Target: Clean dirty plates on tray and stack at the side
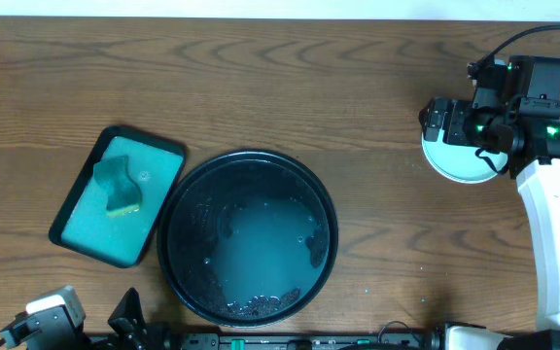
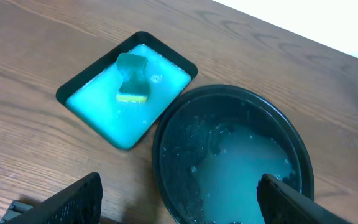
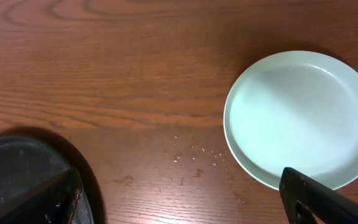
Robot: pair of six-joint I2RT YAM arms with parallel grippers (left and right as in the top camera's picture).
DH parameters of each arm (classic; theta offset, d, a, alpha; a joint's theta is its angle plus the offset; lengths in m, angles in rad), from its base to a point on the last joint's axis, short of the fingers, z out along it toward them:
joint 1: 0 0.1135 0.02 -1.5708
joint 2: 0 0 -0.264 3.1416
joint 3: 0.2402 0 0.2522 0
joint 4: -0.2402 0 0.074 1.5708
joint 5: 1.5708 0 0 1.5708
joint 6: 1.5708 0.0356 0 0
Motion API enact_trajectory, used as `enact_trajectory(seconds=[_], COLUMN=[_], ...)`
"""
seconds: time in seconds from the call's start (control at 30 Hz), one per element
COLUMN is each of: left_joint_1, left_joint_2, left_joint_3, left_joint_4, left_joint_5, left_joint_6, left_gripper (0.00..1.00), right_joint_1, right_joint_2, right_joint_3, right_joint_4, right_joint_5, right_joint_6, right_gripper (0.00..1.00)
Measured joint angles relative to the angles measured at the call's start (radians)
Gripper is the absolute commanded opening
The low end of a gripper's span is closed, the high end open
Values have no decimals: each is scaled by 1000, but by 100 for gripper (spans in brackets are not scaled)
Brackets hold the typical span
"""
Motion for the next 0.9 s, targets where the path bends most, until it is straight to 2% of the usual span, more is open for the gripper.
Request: enact_trajectory(seconds=[0.4, 0.7, 0.9], left_joint_1=[0, 0, 0], left_joint_2=[0, 0, 0], left_joint_3=[0, -1, -3], left_joint_4=[0, 0, 0], left_joint_5=[0, 0, 0], left_joint_6=[0, 0, 0], left_gripper=[80, 80, 80], right_joint_1=[0, 0, 0], right_joint_2=[-58, -343, -569], right_joint_3=[0, -85, -270], right_joint_4=[-10, 4, 87], right_joint_5=[3, 7, 7], right_joint_6=[0, 0, -2], right_gripper=[99, 99, 99])
